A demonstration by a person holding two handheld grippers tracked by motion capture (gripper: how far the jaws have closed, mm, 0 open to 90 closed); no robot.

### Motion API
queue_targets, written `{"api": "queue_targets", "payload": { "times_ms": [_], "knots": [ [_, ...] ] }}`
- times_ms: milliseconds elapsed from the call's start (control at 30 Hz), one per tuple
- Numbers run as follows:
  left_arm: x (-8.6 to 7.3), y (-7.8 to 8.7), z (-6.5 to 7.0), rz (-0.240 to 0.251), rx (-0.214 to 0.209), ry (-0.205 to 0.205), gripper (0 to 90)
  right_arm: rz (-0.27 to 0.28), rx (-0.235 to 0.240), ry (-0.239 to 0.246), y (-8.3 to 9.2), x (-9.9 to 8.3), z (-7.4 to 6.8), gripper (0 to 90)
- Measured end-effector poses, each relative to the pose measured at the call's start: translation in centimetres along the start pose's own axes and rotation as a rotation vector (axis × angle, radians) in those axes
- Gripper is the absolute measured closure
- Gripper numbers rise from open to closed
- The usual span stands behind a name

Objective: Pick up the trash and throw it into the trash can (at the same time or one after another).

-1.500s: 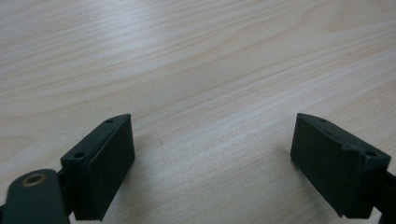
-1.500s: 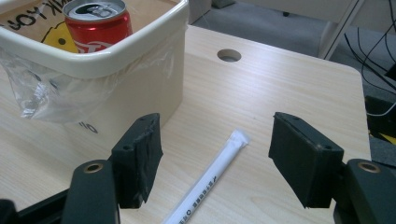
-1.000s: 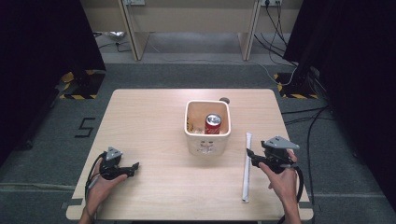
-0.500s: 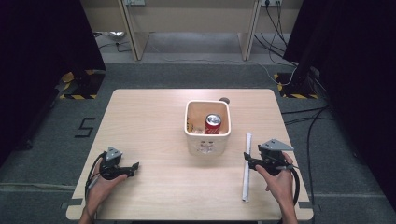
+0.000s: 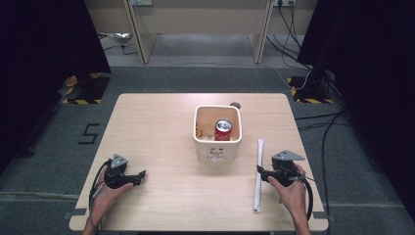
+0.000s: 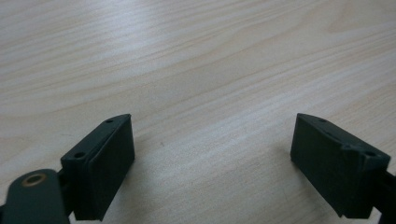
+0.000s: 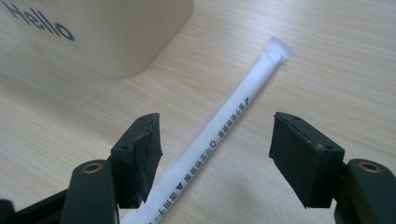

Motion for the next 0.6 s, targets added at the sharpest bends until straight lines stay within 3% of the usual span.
{"api": "queue_targets", "payload": {
  "times_ms": [300, 600],
  "knots": [
    [0.0, 0.0, 0.0, 0.000, 0.000, 0.000, 13.0, -0.066, -0.031, 0.004, -1.4, -1.5, 0.4, 32.9],
    [0.0, 0.0, 0.0, 0.000, 0.001, -0.001, 13.0, -0.061, -0.009, 0.004, -1.9, -1.4, -0.6, 32.7]
  ]
}}
Point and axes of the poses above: each handheld gripper's, and its own axes: y roughly backward along the jaws, x roughly out of its top, z roughly to its right, the point moved 9 cm from there along -y, roughly forward along the jaws, and after that the axes turned 2 degrees about -y, right-handed, at the moved point
